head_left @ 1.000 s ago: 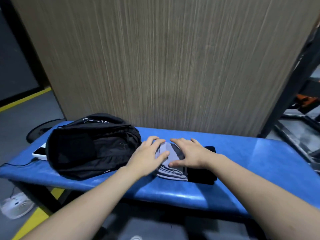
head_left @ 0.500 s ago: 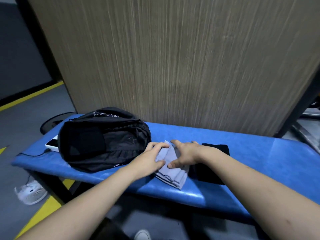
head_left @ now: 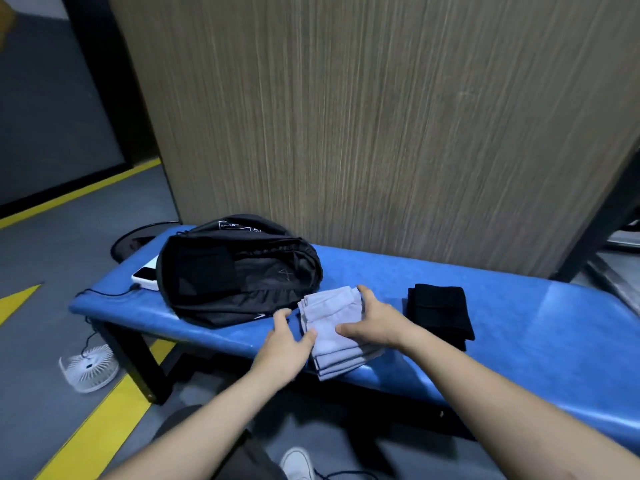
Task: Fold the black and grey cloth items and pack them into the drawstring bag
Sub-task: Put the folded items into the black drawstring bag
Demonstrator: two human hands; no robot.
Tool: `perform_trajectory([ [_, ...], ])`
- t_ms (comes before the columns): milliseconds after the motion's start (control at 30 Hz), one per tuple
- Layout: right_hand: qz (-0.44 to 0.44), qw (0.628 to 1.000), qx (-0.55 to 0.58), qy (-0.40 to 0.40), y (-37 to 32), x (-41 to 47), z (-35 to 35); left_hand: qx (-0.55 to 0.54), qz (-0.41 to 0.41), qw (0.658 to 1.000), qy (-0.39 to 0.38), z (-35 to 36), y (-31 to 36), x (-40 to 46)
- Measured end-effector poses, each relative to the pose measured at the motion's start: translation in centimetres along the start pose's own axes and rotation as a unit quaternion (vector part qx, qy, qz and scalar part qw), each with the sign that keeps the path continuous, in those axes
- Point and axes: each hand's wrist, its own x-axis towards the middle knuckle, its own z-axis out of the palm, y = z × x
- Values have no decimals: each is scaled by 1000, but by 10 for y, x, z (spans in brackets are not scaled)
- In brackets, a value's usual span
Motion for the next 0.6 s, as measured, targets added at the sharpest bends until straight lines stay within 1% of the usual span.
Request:
perform_trajectory([
  [67, 4, 1000, 10, 20, -3, -6, 4, -96, -17, 995, -28, 1, 3, -9],
  [133, 4, 999, 30, 38, -6, -10, 6, -203, -27, 977, -57, 2, 8, -19],
  [167, 2, 998, 49, 42, -8, -13, 7, -234, -24, 970, -58, 3, 10, -24],
  [267, -6, 988, 147, 38, -8, -18, 13, -219, -5, 975, -29, 8, 5, -21],
  [333, -15, 981, 189, 42, -9, -24, 16, -239, 9, 971, -15, 6, 5, -23],
  [467, -49, 974, 203, 91, -12, -33, 18, -273, 36, 961, -10, -10, 14, -40],
  [600, -120, 955, 232, 138, -21, -46, 18, -324, 69, 944, -5, -18, 17, -45],
])
